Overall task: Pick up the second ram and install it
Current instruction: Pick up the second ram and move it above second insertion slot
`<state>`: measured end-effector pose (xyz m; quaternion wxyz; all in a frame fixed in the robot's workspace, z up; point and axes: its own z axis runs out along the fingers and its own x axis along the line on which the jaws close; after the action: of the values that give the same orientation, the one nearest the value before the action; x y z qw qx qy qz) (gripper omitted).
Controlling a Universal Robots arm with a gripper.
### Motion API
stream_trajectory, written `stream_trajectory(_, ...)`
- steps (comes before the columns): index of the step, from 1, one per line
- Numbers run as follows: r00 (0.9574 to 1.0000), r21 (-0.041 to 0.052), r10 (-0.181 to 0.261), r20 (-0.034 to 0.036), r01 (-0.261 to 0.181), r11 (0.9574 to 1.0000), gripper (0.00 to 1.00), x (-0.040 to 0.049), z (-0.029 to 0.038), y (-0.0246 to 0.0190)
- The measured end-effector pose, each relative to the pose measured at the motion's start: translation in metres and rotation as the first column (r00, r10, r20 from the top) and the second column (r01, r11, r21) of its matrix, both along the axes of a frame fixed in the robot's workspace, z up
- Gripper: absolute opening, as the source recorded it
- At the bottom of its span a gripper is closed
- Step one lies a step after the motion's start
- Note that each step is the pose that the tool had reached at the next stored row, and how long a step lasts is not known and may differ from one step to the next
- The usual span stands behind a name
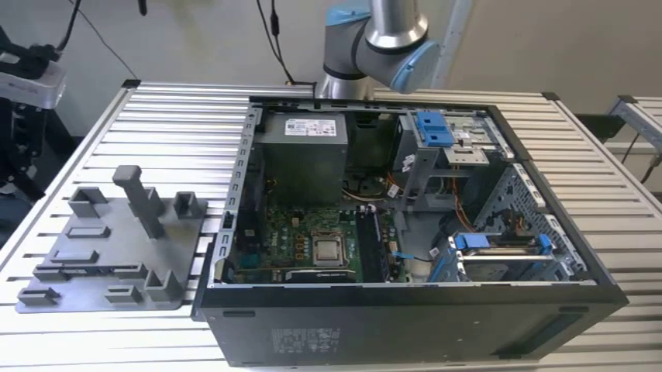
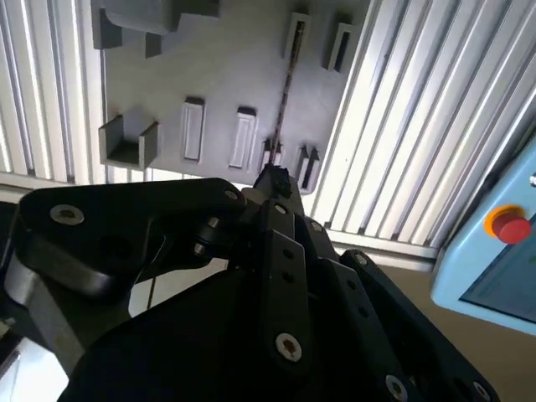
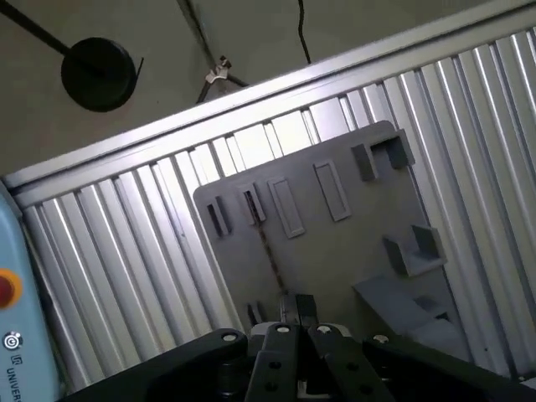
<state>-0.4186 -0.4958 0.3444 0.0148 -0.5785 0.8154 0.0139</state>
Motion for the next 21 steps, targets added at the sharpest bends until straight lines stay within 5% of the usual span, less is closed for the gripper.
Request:
stream_trajectory(6,0.9946,-0.0002,0.103,0.0053,-0.103,0.9947,0.11,-0.0001,-0.0044,0.0001)
stream_trajectory(16,0.9669,-0.0003,0.255,0.0054,-0.255,0.9669,0.11,0.0007,-0.0099,0.0000)
stream_trajectory(21,0.9604,-0.0001,0.279,0.0049,-0.279,0.9604,0.11,0.0068,-0.0112,0.0000)
